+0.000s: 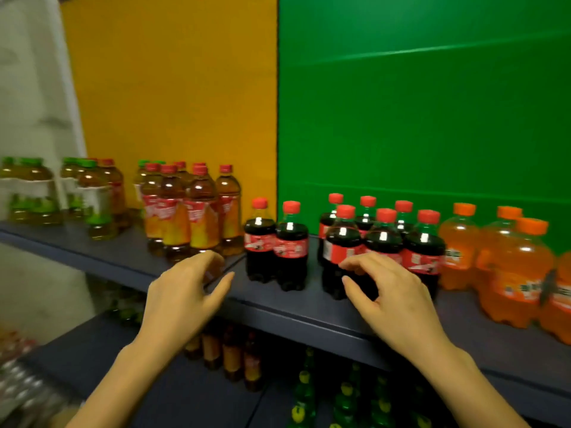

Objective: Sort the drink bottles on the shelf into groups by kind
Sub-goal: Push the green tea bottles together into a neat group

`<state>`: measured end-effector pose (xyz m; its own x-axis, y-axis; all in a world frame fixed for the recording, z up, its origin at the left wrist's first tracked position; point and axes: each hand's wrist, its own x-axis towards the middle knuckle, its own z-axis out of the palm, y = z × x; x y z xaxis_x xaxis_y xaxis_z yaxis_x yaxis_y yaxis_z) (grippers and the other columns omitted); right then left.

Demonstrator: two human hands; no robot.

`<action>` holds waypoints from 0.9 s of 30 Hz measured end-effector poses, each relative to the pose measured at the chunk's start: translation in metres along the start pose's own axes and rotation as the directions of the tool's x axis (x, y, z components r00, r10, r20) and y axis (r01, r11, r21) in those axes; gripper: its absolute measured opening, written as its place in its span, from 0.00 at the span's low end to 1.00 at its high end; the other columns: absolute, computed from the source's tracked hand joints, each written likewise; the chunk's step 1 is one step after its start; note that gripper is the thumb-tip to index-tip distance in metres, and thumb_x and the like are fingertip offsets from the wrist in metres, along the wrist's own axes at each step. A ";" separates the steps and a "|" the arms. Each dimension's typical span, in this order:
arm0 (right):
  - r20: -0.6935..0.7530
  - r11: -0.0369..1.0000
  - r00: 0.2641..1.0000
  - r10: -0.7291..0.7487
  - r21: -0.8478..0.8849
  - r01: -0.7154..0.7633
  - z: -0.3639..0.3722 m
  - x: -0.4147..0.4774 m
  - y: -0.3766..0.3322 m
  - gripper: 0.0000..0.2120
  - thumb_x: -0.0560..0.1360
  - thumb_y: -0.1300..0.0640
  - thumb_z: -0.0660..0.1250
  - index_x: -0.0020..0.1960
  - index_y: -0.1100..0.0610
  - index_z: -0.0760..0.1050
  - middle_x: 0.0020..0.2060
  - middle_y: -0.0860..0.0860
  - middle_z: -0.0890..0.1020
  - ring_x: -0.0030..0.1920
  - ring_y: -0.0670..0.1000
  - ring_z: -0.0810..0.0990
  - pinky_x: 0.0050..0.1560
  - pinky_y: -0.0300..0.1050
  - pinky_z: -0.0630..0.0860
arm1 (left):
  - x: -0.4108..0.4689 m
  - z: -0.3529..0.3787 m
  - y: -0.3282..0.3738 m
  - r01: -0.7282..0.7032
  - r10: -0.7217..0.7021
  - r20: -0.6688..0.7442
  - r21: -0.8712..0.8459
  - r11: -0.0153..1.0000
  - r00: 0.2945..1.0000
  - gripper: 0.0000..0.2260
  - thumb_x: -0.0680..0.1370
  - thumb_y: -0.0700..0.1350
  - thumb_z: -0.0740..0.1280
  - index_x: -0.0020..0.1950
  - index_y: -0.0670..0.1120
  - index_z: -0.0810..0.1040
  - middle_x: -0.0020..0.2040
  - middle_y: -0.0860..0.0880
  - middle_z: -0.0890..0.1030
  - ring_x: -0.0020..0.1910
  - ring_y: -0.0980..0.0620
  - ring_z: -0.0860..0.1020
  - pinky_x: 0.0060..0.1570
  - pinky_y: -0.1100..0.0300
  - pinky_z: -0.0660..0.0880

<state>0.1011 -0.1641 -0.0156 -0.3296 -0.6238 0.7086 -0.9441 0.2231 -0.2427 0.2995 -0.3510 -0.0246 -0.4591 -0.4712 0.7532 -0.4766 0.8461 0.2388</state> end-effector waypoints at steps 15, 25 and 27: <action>0.105 0.975 0.990 0.096 0.190 -0.114 0.139 0.070 -0.138 0.09 0.75 0.51 0.64 0.55 0.48 0.75 0.49 0.40 0.78 0.52 0.44 0.76 0.51 0.44 0.76 | -0.010 -0.072 -0.223 0.126 -0.141 0.124 0.126 0.984 0.982 0.10 0.72 0.52 0.70 0.49 0.49 0.77 0.41 0.54 0.81 0.41 0.50 0.80 0.34 0.56 0.75; 0.094 0.947 0.996 -0.005 0.321 -0.026 0.216 0.148 -0.205 0.07 0.74 0.54 0.65 0.52 0.49 0.76 0.47 0.43 0.80 0.47 0.42 0.77 0.47 0.37 0.75 | 0.047 -0.038 -0.316 0.257 -0.250 0.128 -0.045 0.965 0.960 0.07 0.73 0.52 0.69 0.47 0.52 0.74 0.39 0.58 0.78 0.40 0.53 0.78 0.38 0.55 0.75; 0.079 0.932 0.996 -0.033 0.362 0.002 0.234 0.167 -0.218 0.09 0.74 0.55 0.66 0.53 0.50 0.77 0.48 0.43 0.80 0.47 0.41 0.77 0.47 0.34 0.74 | 0.070 -0.026 -0.334 0.248 -0.236 0.126 -0.091 0.964 0.964 0.09 0.72 0.51 0.70 0.48 0.51 0.75 0.41 0.55 0.79 0.41 0.52 0.79 0.42 0.53 0.77</action>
<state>0.2505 -0.4923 0.0001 -0.2981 -0.6884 0.6613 -0.8831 -0.0640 -0.4647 0.4465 -0.6600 -0.0357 -0.4238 -0.6852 0.5923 -0.5051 0.7216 0.4734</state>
